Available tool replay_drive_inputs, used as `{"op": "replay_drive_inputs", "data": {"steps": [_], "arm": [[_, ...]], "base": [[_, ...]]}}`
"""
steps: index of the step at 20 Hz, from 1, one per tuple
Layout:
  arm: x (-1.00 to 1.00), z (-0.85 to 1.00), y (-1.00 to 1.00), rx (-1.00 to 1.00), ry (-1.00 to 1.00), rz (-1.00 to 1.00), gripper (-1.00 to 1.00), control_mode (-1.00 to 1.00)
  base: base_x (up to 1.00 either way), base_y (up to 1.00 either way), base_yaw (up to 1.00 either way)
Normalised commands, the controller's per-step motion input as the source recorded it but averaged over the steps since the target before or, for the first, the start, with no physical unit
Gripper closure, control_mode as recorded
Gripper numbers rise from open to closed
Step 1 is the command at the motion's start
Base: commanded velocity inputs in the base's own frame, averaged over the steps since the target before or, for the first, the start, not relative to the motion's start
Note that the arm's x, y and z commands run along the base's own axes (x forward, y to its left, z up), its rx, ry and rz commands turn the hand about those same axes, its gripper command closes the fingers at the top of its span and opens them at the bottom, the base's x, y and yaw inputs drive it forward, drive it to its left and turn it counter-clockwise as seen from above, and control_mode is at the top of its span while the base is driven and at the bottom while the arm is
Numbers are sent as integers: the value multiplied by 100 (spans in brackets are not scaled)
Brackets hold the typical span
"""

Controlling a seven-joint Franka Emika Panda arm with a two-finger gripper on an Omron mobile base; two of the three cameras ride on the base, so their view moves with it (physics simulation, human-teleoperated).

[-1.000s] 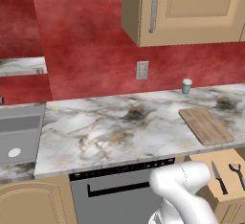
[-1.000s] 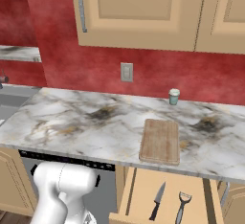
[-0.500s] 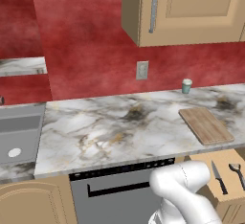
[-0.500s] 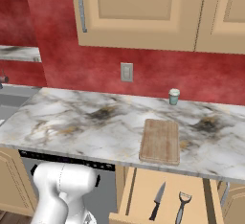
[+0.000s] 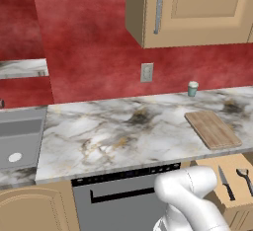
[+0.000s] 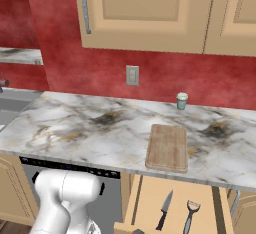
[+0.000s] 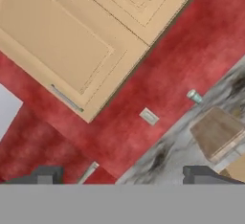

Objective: Open the drawer on the right and place the cutting tools on the cutting board.

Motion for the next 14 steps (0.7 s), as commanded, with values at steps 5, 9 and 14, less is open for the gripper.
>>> {"op": "replay_drive_inputs", "data": {"steps": [5,9,14], "arm": [[50,24,22,-21,12,-8,-100,-100],[52,0,38,-21,4,-9,-100,-100],[44,0,21,-11,0,-7,-100,-100]], "base": [[0,0,0],[0,0,0],[0,0,0]]}}
